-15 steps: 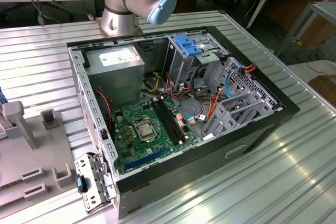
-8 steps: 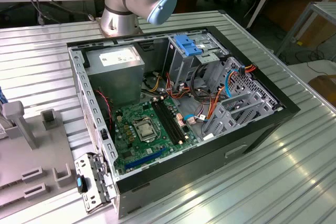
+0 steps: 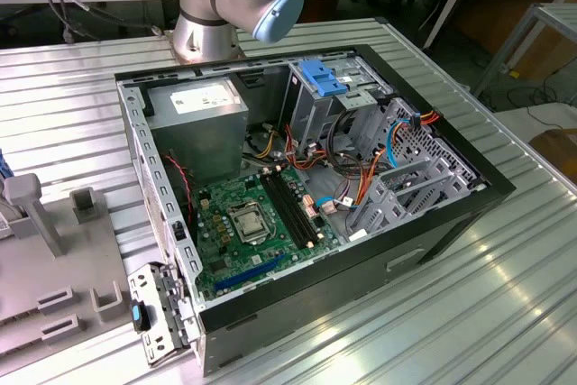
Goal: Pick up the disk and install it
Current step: 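Pick up the disk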
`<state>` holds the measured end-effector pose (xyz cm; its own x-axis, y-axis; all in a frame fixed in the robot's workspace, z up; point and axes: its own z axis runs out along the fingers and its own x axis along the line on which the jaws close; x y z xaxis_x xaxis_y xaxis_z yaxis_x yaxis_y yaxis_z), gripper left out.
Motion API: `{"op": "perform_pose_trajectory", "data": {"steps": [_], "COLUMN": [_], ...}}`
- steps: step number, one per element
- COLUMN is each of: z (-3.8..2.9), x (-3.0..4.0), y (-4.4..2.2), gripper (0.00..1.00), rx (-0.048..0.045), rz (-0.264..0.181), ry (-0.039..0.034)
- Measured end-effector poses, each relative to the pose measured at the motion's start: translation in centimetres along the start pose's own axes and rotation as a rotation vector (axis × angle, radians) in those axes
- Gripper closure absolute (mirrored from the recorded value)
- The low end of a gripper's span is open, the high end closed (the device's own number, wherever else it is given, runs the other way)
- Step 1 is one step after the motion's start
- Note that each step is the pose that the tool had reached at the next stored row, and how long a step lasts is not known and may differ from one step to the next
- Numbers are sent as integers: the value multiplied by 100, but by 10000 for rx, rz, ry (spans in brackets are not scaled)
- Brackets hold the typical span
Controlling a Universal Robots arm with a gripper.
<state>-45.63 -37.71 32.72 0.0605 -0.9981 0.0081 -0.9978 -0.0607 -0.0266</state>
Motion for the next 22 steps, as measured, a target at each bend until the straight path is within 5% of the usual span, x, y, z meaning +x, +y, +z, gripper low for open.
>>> {"op": "perform_pose_trajectory", "data": {"steps": [3, 7, 22], "z": [110, 174, 186], "x": [-1, -1, -2], "y": [3, 5, 5], "gripper": [40, 40, 49], "rx": [1, 1, 0], "rz": [-6, -13, -18], "ry": [-1, -1, -1]}}
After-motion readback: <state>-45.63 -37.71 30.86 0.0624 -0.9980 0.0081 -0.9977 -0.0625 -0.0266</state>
